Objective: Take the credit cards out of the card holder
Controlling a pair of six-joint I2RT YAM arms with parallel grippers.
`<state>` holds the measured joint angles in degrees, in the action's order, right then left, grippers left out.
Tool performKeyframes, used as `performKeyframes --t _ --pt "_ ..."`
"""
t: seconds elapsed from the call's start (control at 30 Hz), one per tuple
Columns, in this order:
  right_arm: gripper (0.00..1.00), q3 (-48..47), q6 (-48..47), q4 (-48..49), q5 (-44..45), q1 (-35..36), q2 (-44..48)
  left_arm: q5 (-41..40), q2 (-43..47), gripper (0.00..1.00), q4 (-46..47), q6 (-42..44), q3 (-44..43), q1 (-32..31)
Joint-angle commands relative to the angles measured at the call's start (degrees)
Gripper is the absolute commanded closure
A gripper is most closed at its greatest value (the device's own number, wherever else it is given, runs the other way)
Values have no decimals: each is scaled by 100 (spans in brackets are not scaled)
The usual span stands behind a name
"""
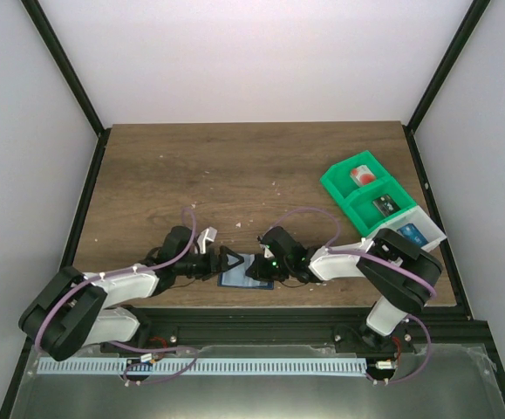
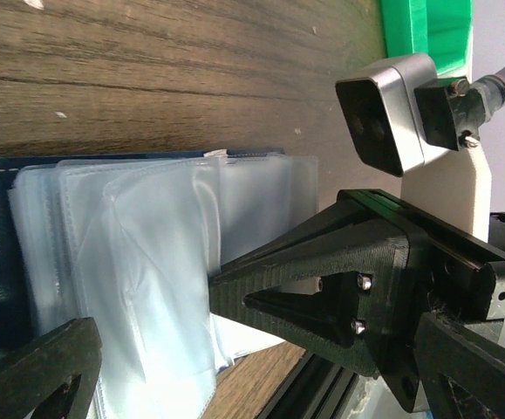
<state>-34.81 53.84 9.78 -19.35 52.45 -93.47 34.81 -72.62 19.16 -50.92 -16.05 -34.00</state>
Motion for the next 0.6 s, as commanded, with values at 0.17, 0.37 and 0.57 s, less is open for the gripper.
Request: performKeyframes --t 0.17,0.37,0.57 --pt "96 275 135 -35 -117 73 -263 270 -126 0 709 -512 78 -297" --pt "94 315 109 143 -186 71 -188 325 75 0 982 -844 85 -420" --pt "88 463 137 327 -8 73 158 214 158 0 1137 -949 153 -477"
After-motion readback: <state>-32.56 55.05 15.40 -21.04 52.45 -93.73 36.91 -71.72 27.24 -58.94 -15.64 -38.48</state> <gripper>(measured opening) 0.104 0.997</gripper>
